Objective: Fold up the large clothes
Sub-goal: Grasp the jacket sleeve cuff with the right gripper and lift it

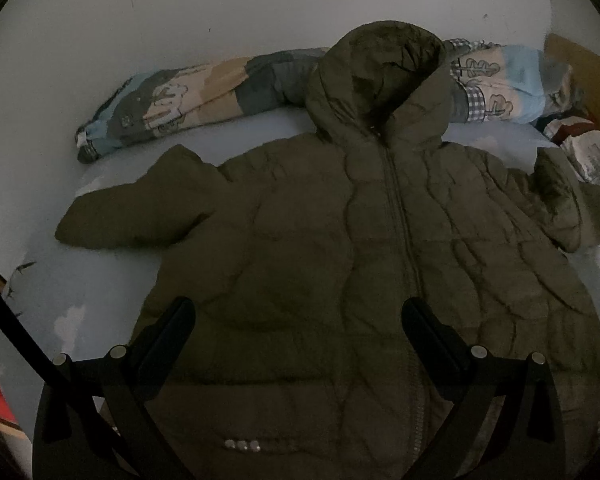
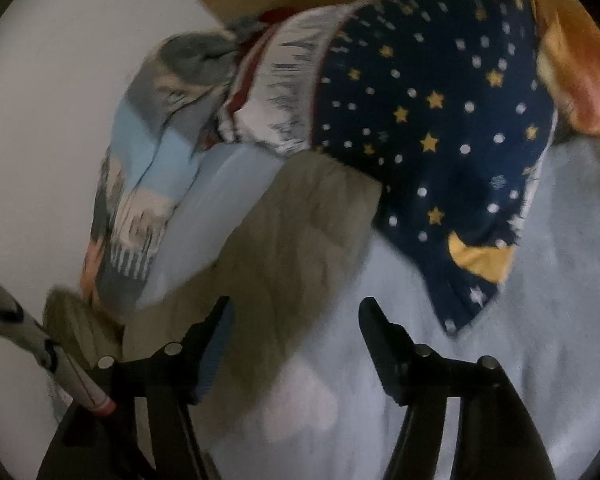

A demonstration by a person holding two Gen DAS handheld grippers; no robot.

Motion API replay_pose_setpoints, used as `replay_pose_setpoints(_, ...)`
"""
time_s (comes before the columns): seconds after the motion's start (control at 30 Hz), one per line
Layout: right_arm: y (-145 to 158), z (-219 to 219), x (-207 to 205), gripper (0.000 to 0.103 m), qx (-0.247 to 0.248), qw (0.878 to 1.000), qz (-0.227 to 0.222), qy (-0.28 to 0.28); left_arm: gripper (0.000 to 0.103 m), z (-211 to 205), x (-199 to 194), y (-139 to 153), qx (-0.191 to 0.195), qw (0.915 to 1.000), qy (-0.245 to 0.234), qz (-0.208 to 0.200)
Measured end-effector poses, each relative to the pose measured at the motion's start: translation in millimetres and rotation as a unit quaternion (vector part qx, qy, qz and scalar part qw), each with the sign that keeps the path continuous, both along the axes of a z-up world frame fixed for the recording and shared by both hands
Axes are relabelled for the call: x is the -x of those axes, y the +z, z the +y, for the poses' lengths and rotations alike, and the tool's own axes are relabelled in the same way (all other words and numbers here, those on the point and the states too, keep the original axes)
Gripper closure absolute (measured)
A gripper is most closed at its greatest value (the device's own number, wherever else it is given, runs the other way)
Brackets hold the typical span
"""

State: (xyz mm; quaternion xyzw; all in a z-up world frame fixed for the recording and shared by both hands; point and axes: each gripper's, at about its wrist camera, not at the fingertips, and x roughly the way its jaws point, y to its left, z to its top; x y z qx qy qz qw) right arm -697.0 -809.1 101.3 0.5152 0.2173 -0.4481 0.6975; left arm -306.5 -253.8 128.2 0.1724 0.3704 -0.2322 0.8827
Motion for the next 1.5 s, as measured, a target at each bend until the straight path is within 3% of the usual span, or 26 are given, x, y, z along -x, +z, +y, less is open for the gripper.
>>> replay_pose_setpoints(0.17,-23.3,-38.9,1.0,0.046,-0.007,0.999,-0.017,-0.028,0.000,0.5,0.0,-4.6,-0.007,0.9999,-0.002,-0.015)
replay_pose_setpoints(0.37,-61.3,-63.5,2.1,0.049,-0.032,0.998,-0.008,-0.054,0.000,-2.9,-3.5,-6.6,-0.011,0.9999,-0.007,-0.008)
replay_pose_setpoints(0.43,-71.8,-68.3,-0.2,0.057,-0.032,0.998,-0.007,-0.059,0.000,-5.0,-3.2,-9.1,-0.016,0.9998,-0.010,-0.009)
replay_pose_setpoints(0.5,-77.9,-70.9,-3.0,0.078,-0.024,0.998,-0.013,-0.058,0.000,-7.4,-1.8,-10.7,-0.021,0.9996,-0.013,-0.010)
replay_pose_setpoints(0.57,-72.8,-71.1,-7.1,0.086,-0.010,0.999,-0.005,-0.050,0.000,-7.7,-1.4,-9.7,-0.020,0.9996,-0.015,-0.010)
replay_pose_setpoints(0.73,-18.4,-51.6,-2.7,0.088,0.062,0.997,-0.016,-0.053,0.000,0.9,-0.3,-4.3,-0.004,0.9998,-0.016,-0.007)
replay_pose_setpoints(1.0,112.5,-4.7,6.2,0.088,0.144,0.988,-0.039,-0.028,0.000,12.4,3.6,9.8,0.019,0.9997,-0.014,-0.006)
replay_pose_setpoints(1.3,219.0,77.4,-56.4,0.088,0.194,0.978,-0.062,0.051,0.000,43.6,-4.4,30.8,0.046,0.9989,0.001,-0.010)
replay_pose_setpoints(1.5,252.6,156.3,-119.6,0.088,0.211,0.963,-0.088,0.139,0.000,70.1,-18.8,44.2,0.074,0.9969,0.024,0.002)
